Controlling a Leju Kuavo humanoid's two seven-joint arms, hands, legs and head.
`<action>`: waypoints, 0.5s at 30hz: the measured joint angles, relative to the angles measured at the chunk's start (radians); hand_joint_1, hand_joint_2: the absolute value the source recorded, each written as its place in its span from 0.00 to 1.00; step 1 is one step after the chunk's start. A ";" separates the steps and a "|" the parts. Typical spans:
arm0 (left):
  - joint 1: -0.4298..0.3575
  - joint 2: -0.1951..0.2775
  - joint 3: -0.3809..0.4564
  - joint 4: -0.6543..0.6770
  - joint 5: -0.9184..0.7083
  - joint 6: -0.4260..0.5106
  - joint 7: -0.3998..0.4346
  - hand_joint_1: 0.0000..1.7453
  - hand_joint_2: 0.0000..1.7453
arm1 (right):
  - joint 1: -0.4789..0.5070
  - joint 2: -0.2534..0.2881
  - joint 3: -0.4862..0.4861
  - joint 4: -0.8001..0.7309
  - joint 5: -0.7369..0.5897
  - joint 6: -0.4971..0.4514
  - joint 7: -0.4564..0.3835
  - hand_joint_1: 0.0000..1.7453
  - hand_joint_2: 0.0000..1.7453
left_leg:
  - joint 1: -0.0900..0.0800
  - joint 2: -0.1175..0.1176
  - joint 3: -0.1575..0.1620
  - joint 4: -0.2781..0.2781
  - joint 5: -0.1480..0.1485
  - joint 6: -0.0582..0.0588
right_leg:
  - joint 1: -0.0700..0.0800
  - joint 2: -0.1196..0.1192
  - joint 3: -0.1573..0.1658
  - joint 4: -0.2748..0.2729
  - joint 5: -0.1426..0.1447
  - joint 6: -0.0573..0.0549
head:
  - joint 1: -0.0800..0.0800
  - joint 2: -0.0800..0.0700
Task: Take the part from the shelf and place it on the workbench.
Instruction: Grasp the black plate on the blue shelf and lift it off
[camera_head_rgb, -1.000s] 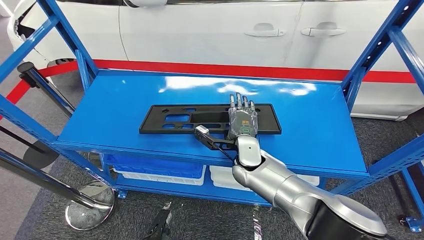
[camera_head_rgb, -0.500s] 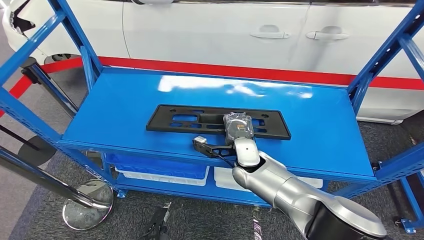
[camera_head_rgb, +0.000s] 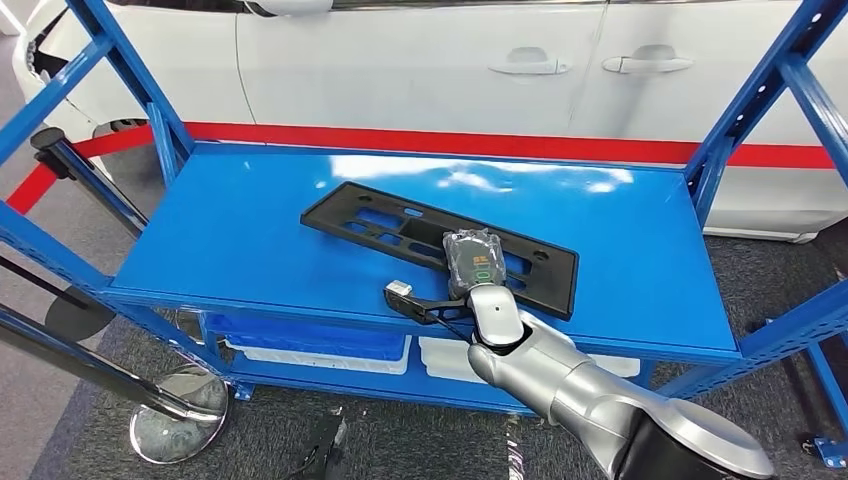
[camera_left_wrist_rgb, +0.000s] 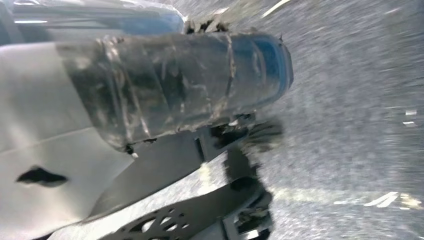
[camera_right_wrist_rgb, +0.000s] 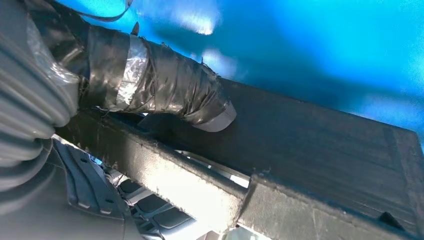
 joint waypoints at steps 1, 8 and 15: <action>-0.001 -0.001 -0.004 0.000 -0.009 0.000 -0.016 0.00 0.50 | 0.006 -0.004 0.000 0.000 0.015 -0.029 -0.012 1.00 1.00 | 0.001 0.000 -0.030 0.065 -0.025 -0.003 | 0.000 0.000 0.000 0.000 0.000 -0.001 | 0.000 0.000; 0.001 -0.002 -0.011 0.000 -0.008 -0.016 -0.080 0.00 1.00 | 0.041 -0.041 -0.024 -0.065 0.226 -0.197 -0.040 1.00 1.00 | -0.002 -0.001 0.050 -0.124 0.090 0.008 | 0.003 0.007 0.000 0.000 -0.003 0.006 | 0.000 0.000; 0.019 -0.001 -0.010 0.000 0.016 -0.008 -0.125 0.00 1.00 | 0.170 -0.111 -0.180 -0.394 0.565 -0.221 -0.059 1.00 1.00 | 0.002 -0.004 0.079 -0.171 0.093 0.042 | 0.008 0.002 -0.053 0.114 -0.074 0.033 | 0.004 0.000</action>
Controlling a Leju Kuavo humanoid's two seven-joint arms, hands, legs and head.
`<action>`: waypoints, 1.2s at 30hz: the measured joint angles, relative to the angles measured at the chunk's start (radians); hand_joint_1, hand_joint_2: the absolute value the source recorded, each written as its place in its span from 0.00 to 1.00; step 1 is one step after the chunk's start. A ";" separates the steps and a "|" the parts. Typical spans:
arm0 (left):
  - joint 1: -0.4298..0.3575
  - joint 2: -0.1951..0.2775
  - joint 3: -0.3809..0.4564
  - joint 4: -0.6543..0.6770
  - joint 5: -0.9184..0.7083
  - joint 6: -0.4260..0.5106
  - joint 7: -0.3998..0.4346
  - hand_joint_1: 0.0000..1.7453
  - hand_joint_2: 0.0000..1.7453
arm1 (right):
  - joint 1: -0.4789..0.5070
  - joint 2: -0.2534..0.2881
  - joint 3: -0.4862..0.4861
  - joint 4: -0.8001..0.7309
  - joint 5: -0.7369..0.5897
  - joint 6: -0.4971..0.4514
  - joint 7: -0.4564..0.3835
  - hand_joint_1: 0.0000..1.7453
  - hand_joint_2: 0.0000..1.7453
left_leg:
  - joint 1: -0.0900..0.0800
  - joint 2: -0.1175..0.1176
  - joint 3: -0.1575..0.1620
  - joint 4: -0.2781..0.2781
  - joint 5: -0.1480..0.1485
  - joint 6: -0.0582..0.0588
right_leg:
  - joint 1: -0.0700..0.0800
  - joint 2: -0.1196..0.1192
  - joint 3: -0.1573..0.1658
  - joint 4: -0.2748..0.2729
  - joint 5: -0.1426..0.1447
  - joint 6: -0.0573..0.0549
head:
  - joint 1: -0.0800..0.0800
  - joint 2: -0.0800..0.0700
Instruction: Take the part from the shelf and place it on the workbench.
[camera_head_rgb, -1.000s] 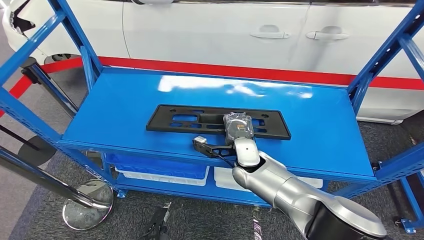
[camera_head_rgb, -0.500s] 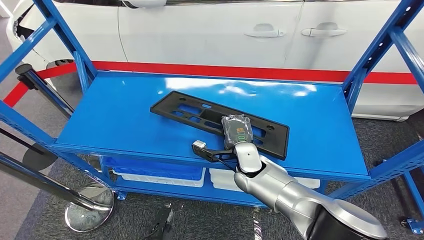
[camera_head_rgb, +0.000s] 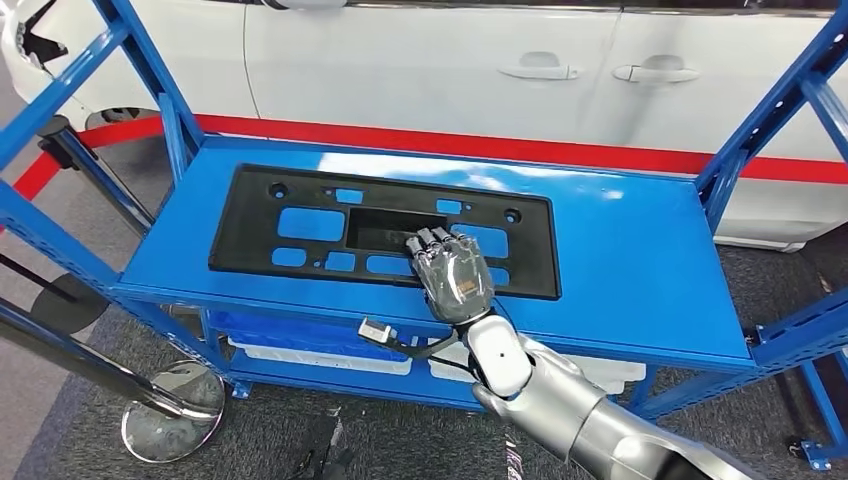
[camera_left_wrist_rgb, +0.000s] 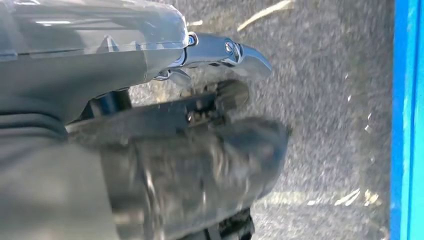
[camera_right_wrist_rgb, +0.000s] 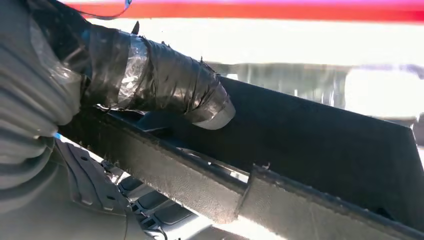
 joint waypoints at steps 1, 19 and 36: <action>0.002 0.001 0.000 0.000 0.000 0.005 -0.001 0.00 1.00 | 0.018 -0.011 -0.027 -0.054 0.023 -0.001 0.002 1.00 1.00 | -0.001 0.000 0.000 0.001 -0.001 0.004 | 0.000 0.000 -0.033 0.070 -0.030 0.001 | 0.001 0.000; 0.054 0.010 0.012 0.000 0.031 0.012 0.017 0.00 1.00 | 0.343 -0.112 -0.263 -0.912 -0.076 -0.015 -0.051 1.00 1.00 | -0.005 0.003 -0.085 0.307 -0.195 -0.041 | -0.004 -0.011 0.045 -0.106 0.079 -0.036 | -0.008 0.000; 0.032 0.039 0.019 0.000 -0.007 -0.002 0.066 0.00 1.00 | 0.422 -0.194 -0.268 -1.129 -0.157 0.090 -0.030 1.00 1.00 | -0.013 0.011 -0.005 -0.002 0.013 0.011 | -0.005 -0.007 -0.004 0.131 -0.063 0.012 | 0.004 0.000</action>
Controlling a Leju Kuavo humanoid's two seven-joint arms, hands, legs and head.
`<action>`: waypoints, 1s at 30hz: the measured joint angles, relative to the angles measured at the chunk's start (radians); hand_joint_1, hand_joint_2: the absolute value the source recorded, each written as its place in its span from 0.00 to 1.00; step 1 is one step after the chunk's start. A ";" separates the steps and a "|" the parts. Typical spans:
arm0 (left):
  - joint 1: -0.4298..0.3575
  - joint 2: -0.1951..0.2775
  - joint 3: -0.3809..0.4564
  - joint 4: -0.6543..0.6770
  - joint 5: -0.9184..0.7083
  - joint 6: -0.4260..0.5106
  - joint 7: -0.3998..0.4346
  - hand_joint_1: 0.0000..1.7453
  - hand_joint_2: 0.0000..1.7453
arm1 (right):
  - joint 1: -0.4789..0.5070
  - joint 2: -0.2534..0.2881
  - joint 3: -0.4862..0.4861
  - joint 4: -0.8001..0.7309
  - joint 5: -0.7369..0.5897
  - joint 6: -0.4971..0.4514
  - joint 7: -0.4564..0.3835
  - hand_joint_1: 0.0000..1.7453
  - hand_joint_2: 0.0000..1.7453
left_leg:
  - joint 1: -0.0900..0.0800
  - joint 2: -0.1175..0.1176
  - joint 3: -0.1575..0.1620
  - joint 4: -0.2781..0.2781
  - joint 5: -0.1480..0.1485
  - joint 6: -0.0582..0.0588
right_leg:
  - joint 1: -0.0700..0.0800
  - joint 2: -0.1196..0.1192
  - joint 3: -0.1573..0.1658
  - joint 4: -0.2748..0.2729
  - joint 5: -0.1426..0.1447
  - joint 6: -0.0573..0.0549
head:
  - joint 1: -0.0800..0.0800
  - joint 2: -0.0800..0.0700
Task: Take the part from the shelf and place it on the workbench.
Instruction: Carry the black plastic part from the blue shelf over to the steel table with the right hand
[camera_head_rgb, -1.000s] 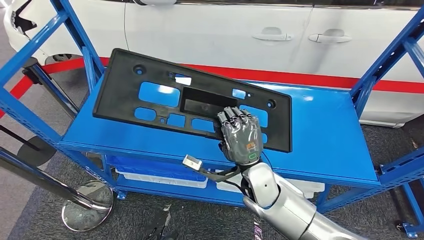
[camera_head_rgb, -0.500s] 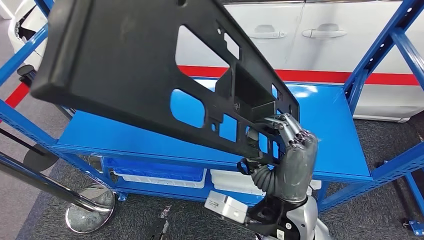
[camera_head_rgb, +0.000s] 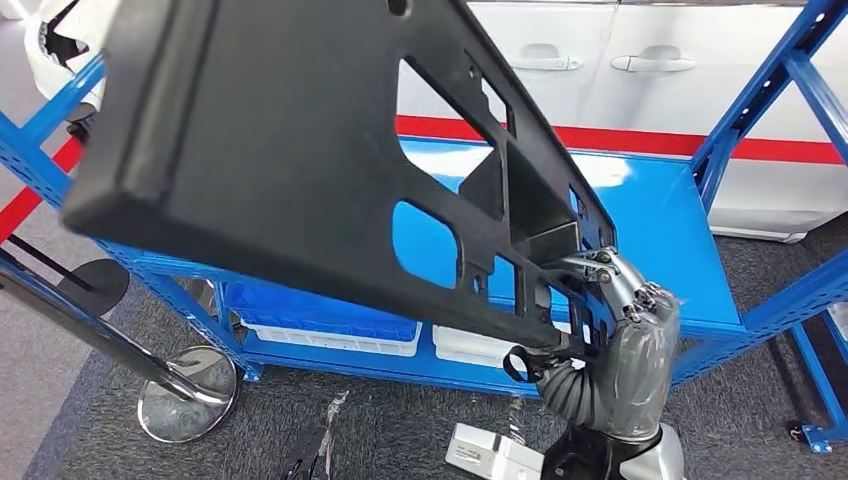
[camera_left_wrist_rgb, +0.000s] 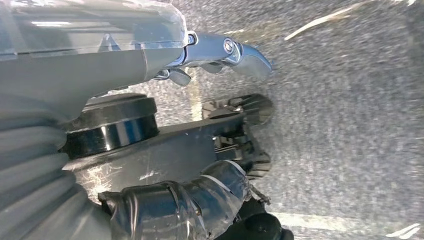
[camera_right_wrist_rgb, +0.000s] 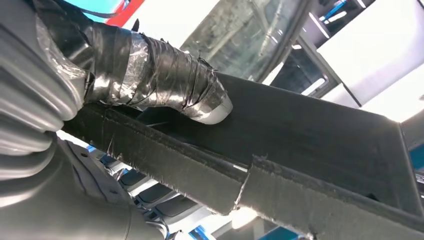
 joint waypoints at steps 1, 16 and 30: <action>0.000 0.000 0.000 0.000 -0.001 -0.001 0.003 0.00 1.00 | 0.001 -0.004 0.000 -0.005 0.000 0.003 0.000 1.00 1.00 | 0.001 0.000 -0.015 0.009 0.005 -0.003 | -0.004 0.000 0.040 -0.048 0.024 0.003 | 0.000 0.000; 0.045 0.003 0.014 0.000 0.050 -0.016 -0.017 0.00 1.00 | 0.010 -0.013 0.016 -0.063 -0.221 -0.063 -0.091 1.00 1.00 | 0.003 -0.006 -0.047 0.287 -0.139 -0.042 | 0.007 -0.002 0.020 -0.228 0.154 -0.058 | -0.002 0.000; 0.053 0.011 0.033 0.001 0.059 -0.017 -0.008 0.00 1.00 | 0.023 -0.001 0.032 -0.082 -0.341 -0.085 -0.161 1.00 1.00 | -0.013 0.002 0.159 -0.072 -0.069 0.006 | -0.002 -0.005 -0.017 -0.254 0.197 -0.027 | -0.009 0.000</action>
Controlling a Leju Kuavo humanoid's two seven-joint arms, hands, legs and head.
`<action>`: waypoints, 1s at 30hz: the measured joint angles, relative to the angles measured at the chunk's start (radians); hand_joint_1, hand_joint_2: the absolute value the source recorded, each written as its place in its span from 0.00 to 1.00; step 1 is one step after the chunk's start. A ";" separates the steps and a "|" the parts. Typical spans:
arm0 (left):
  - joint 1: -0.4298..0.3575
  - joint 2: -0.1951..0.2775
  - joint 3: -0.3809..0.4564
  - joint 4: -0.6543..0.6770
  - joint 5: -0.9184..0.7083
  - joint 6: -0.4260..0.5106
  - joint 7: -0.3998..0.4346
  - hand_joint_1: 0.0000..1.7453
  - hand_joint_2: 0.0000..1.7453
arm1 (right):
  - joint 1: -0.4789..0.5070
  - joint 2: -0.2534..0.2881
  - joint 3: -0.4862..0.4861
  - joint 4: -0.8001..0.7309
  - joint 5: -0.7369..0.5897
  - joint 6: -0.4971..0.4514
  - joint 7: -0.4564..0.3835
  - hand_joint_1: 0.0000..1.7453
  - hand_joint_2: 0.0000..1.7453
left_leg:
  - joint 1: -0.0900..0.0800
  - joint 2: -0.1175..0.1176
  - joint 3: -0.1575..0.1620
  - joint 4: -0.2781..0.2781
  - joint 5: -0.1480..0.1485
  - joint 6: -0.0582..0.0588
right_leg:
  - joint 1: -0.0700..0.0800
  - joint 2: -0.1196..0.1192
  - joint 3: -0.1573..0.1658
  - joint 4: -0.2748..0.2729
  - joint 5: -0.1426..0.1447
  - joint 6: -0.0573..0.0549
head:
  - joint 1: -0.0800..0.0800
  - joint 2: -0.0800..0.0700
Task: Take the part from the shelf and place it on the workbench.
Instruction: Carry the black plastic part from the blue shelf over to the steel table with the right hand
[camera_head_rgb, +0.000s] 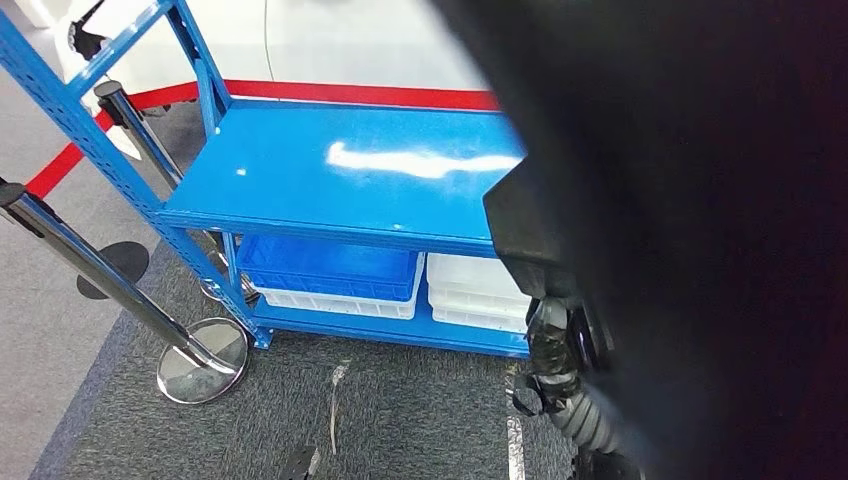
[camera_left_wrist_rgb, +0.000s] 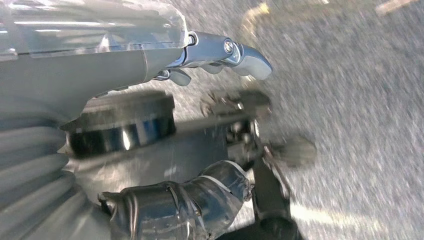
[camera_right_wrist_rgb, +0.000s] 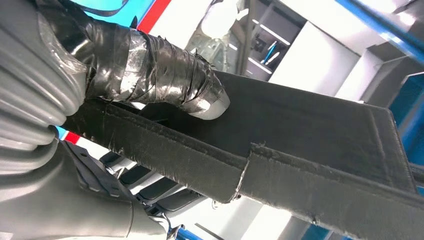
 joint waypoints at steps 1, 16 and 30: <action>0.000 0.000 0.000 0.000 0.000 0.000 0.000 0.00 1.00 | 0.000 0.000 0.000 0.000 0.000 0.000 0.000 1.00 1.00 | 0.000 0.000 -0.002 -0.001 0.001 0.001 | 0.000 0.000 0.000 0.003 -0.005 0.000 | 0.000 0.000; -0.002 0.006 0.002 0.001 -0.022 0.003 0.006 0.00 1.00 | 0.057 0.010 -0.002 -0.020 -0.126 -0.003 -0.088 1.00 1.00 | 0.024 0.000 -0.271 0.363 -0.112 -0.055 | 0.001 -0.002 0.098 0.037 -0.100 -0.030 | -0.075 0.000; -0.019 0.037 0.002 0.001 -0.055 0.024 0.063 0.00 1.00 | 0.082 0.021 -0.011 -0.024 -0.086 -0.004 -0.082 1.00 1.00 | 0.000 0.007 -0.040 0.028 0.002 0.005 | 0.006 -0.013 -0.021 0.199 -0.153 0.006 | -0.090 0.000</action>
